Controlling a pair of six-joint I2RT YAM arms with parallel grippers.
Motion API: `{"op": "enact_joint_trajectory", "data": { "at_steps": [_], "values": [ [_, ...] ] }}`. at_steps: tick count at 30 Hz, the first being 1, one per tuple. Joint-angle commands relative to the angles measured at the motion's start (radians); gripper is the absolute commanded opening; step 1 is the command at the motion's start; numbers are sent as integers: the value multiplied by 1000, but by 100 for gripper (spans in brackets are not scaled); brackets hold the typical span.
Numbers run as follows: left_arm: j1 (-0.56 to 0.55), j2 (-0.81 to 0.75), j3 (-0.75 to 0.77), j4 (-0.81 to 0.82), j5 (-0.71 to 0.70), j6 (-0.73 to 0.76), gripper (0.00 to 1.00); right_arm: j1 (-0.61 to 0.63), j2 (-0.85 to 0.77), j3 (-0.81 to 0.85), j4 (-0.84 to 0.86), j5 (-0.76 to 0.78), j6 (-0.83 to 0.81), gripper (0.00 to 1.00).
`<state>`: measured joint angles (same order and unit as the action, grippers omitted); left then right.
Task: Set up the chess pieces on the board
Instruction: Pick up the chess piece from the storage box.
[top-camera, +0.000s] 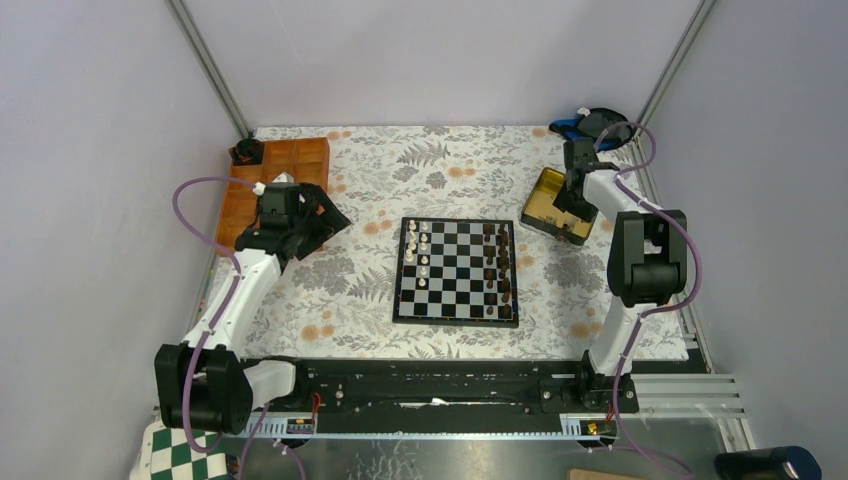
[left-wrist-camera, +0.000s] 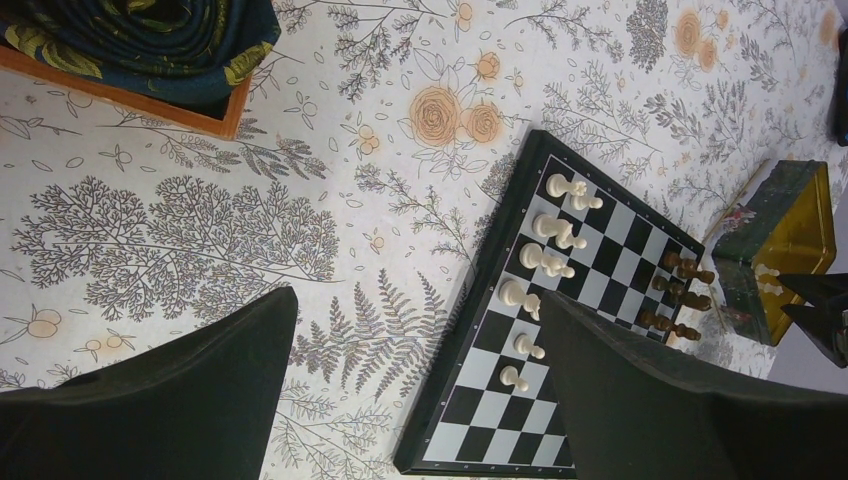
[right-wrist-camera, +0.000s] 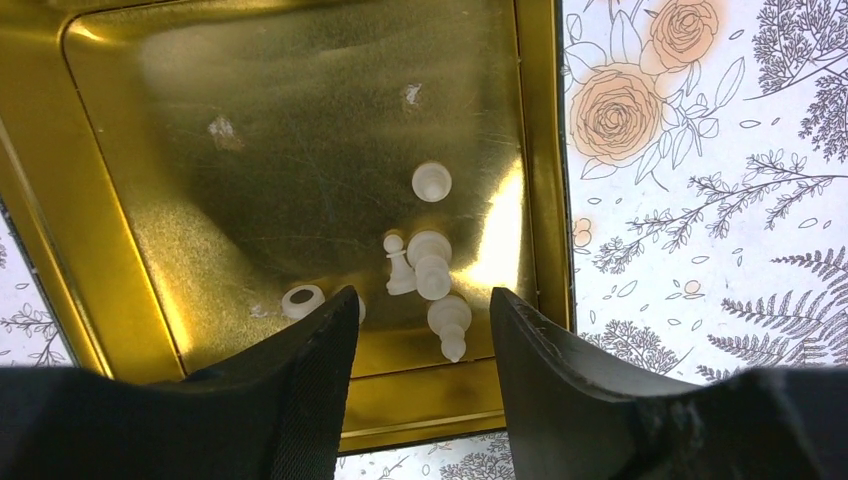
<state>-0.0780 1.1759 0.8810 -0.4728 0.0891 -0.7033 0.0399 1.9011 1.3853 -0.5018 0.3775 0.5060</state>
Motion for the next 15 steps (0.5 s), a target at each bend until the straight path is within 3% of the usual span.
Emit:
{"op": "enact_joint_trajectory", "data": {
  "at_steps": [1,15],
  "values": [
    [-4,6,24,5,-18,10,99,-16,14,-16,35,-8,14,56],
    [-5,14,26,5,-15,7,99,-30,36,-12,52,-16,5,40]
  ]
}}
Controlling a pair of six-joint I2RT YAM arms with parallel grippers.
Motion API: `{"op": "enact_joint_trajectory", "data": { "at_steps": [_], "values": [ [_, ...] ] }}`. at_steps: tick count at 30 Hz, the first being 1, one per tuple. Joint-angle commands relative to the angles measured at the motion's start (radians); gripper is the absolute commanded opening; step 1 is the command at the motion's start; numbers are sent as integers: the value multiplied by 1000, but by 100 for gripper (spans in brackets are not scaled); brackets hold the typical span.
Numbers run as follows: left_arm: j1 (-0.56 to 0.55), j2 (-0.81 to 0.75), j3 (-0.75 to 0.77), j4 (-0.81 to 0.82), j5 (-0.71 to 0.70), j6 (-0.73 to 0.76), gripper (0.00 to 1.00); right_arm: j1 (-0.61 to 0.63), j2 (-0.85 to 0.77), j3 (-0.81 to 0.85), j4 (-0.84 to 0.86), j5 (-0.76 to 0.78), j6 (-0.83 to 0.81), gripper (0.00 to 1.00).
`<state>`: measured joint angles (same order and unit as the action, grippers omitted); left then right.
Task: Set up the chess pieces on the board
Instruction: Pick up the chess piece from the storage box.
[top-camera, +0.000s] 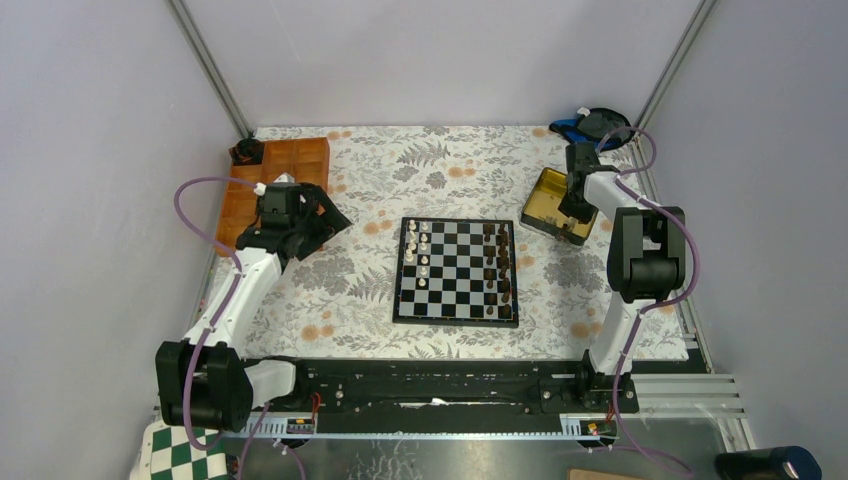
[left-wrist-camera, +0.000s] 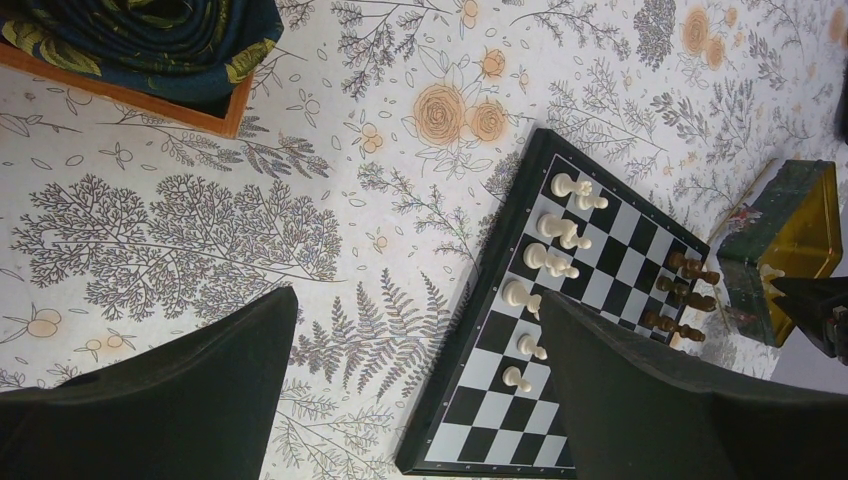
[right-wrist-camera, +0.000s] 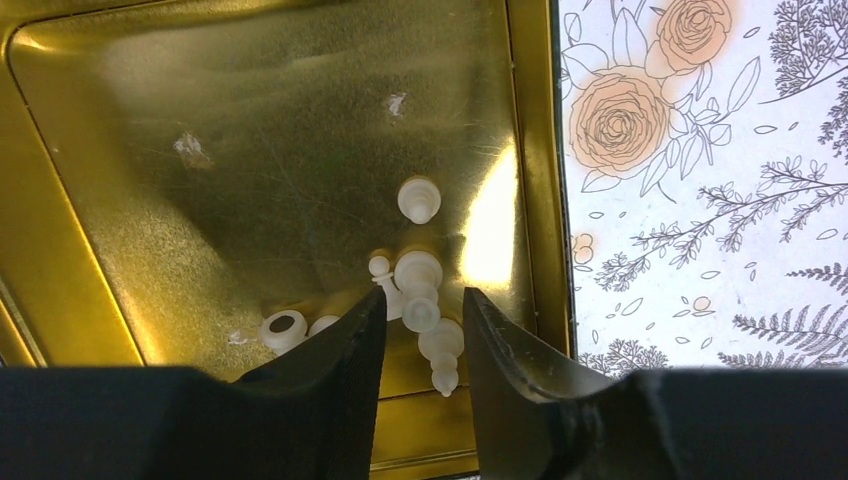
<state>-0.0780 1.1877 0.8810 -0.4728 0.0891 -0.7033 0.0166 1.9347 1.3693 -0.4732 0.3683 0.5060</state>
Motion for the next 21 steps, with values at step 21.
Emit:
{"op": "enact_joint_trajectory", "data": {
  "at_steps": [21],
  "values": [
    [-5,-9,20,6,-18,4,99,-9,-35,7,10,-26,-13,0]
  ]
}}
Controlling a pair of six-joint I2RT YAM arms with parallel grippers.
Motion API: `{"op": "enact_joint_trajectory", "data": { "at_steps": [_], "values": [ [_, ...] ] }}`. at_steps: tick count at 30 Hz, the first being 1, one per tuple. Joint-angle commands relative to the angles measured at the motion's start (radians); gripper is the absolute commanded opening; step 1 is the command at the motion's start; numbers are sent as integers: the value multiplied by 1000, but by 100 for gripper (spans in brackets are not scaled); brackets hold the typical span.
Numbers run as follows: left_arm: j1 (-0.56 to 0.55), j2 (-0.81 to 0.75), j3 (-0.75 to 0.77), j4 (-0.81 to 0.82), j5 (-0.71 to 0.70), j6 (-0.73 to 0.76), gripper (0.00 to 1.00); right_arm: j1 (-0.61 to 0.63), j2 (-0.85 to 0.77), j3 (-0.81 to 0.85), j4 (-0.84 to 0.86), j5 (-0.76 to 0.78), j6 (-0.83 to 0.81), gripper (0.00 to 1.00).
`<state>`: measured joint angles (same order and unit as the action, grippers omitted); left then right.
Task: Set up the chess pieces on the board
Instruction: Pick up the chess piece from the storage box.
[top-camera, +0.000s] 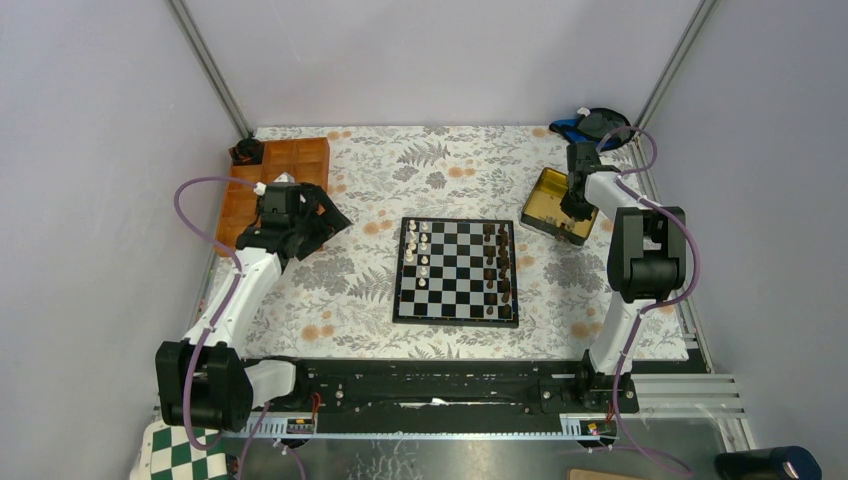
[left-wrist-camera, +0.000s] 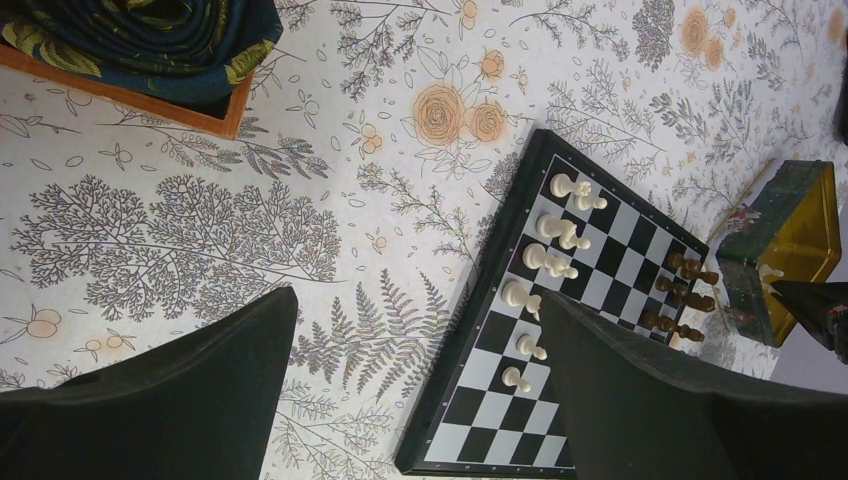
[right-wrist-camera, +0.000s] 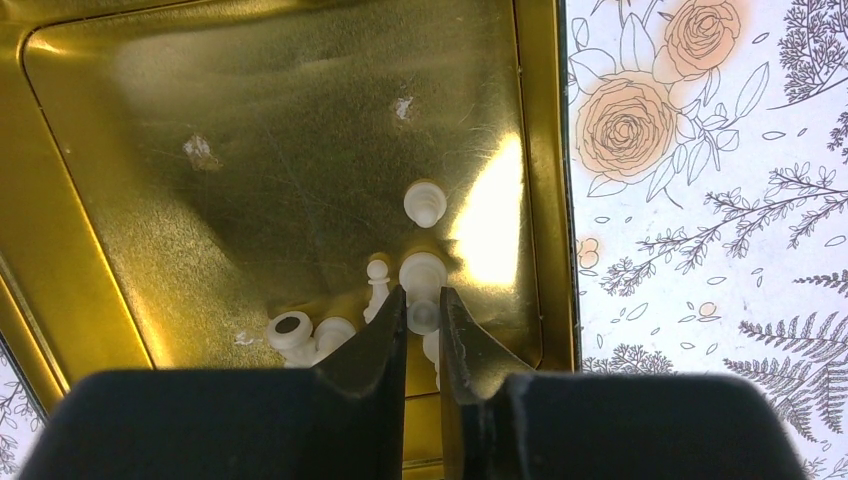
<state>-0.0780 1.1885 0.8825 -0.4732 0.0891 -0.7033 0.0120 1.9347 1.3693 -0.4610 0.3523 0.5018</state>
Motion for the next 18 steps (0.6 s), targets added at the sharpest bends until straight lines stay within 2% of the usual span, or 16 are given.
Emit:
{"op": "enact_joint_trajectory", "data": {
  "at_steps": [1,18],
  "values": [
    [-5,-10,17,9,-18,3,99,-5,-42,5,-3,-13,-10,0],
    [-5,-55,-43,32,-9,-33,99,-3,-128,13,-46,-20,-69,0]
  ]
}}
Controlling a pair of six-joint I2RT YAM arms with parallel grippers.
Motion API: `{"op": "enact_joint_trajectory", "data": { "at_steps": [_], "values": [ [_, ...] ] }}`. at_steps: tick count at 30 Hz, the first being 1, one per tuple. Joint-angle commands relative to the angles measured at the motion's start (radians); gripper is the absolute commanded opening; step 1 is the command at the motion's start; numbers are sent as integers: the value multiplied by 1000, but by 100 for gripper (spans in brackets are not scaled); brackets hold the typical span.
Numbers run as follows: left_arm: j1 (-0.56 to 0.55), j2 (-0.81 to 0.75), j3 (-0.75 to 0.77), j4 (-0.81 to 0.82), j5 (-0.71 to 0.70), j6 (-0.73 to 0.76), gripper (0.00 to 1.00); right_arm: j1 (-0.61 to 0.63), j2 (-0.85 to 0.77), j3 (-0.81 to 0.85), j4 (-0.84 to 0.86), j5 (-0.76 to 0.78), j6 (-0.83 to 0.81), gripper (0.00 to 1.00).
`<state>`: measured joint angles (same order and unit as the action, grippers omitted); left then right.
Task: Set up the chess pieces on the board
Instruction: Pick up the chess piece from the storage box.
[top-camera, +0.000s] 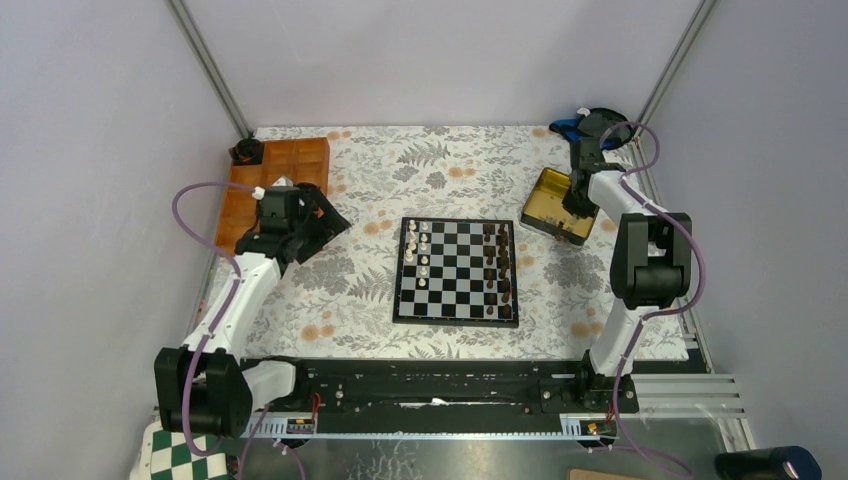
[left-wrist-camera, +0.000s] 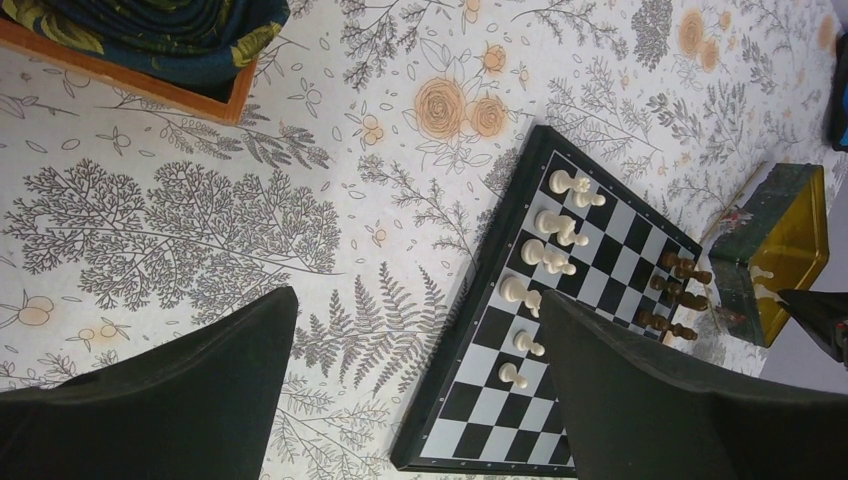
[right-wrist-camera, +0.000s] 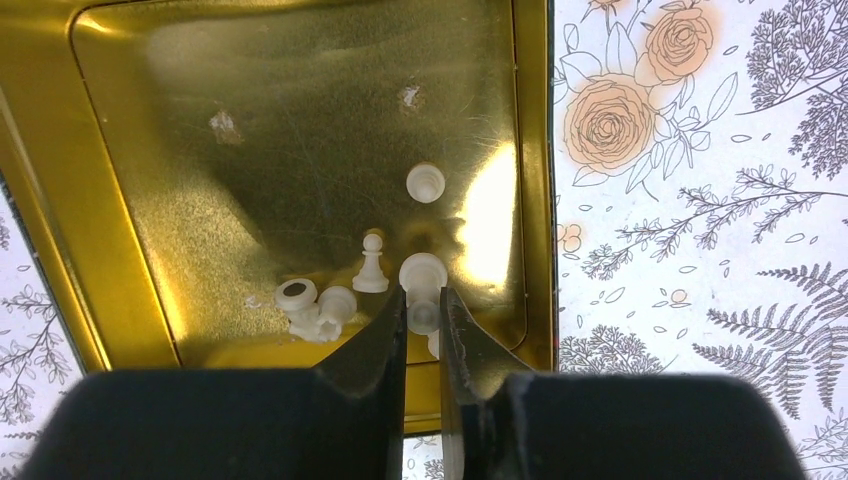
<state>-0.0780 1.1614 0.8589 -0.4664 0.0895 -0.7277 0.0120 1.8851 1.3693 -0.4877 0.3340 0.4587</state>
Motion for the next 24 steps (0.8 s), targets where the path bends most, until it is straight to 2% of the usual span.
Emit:
{"op": "enact_joint_trajectory", "data": {
  "at_steps": [1,14,24],
  "values": [
    [-5,-30,-20,25,-9,-7,99,-3,-84,13,-23,-3,-28,0],
    [-5,-24,-28,18,-8,2,99,45,-206,-1,-79,10,-67,0],
    [-4,-17,-19,3,1,27,99,230,-325,15,-213,54,-87,0]
  ]
}}
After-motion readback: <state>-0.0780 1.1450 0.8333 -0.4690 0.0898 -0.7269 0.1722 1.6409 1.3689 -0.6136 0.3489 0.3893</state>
